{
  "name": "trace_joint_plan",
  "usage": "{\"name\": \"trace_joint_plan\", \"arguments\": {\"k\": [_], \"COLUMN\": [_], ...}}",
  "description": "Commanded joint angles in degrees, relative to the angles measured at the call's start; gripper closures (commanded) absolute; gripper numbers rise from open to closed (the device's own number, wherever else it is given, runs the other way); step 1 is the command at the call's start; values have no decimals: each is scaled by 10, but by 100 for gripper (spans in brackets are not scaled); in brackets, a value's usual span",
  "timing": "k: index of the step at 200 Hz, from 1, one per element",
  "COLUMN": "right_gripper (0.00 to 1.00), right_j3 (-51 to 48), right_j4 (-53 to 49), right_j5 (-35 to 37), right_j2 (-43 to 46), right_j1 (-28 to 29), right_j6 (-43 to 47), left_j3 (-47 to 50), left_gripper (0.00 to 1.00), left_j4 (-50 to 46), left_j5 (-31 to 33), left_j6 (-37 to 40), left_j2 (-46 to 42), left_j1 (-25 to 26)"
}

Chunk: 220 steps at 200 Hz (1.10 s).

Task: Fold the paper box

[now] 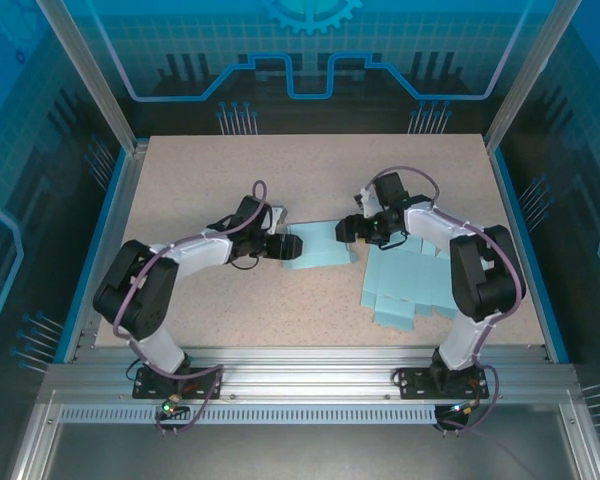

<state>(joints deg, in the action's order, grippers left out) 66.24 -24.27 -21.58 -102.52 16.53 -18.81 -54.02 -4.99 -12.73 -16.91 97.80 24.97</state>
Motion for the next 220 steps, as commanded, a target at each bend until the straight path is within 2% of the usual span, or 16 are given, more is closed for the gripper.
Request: {"name": "trace_joint_plan", "arguments": {"k": [1,19,36,49,107,148,181,220], "right_gripper": [26,26,26,26,24,21,20,21], "right_j3": [0,-5,-8,-11,-58,-92,-74,-33], "right_j4": [35,56,66,71,156,275,330,371], "right_j5": [-30,-43,-51,-56,-72,-107,-128,-159], "right_j2": [-26,-39,-44,-44,-39,-54,-83,-122], "right_j1": [-2,-2,-2,-1,-1,-1,-1,5], "right_j6": [7,-4,-11,-14,-65,-129,-152,-178], "left_j3": [-35,-57,-66,-64,-27,-5,2,-8], "left_gripper": [30,38,51,55,84,94,95,95], "left_j4": [-4,-13,-19,-19,42,85,91,96], "left_j5": [37,50,54,46,-46,-104,-128,-144], "left_j6": [-41,-54,-65,-76,-127,-157,-154,-154], "left_j2": [38,65,82,89,109,122,127,145], "left_j1": [-2,-5,-14,-25,-78,-114,-137,-140]}}
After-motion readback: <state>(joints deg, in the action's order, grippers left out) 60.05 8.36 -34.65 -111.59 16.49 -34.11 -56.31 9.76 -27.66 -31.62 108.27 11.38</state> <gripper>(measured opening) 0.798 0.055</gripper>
